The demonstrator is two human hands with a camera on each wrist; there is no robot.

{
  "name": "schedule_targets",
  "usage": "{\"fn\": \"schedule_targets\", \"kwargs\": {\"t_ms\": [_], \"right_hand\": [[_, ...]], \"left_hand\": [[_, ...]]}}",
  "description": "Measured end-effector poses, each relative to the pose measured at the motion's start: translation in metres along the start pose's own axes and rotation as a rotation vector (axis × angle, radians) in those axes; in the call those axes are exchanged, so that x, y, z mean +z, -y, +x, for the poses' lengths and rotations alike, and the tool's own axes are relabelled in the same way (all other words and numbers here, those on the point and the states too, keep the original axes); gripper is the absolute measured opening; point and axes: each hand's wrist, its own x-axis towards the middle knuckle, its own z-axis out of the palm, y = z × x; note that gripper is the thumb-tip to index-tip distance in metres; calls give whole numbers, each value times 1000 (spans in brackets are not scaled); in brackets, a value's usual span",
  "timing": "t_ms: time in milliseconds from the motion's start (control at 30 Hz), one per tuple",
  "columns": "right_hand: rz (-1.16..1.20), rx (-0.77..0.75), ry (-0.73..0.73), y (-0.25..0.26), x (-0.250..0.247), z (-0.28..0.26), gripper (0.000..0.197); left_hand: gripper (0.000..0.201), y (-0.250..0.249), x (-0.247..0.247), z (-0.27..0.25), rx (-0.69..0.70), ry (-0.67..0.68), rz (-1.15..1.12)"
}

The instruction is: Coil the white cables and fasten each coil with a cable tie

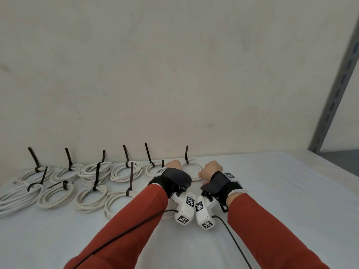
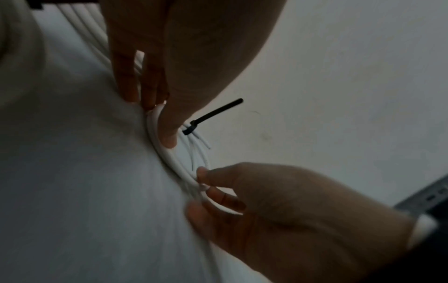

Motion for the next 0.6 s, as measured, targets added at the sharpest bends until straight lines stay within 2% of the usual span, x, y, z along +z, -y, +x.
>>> {"fn": "schedule_targets", "kwargs": {"t_ms": [67,300,433,567,600], "right_hand": [[-200,-11,-35,2,6,6,37],[-288,-34,21,0,1,5,36],[-255,-56,11,0,-6,-3,14],[-216,-61,29,-3,-11,-19,35],[-224,-82,36,-2,-13,-27,33]], "left_hand": [[22,-2,-1,-1,9,1,38],[40,-5,0,-1,30,-49,79],[44,-1,-3,-11,79,-54,74],[42,4,-13,-28,186,-57,-1],[39,4,-16,-37,226,-64,-33]]}}
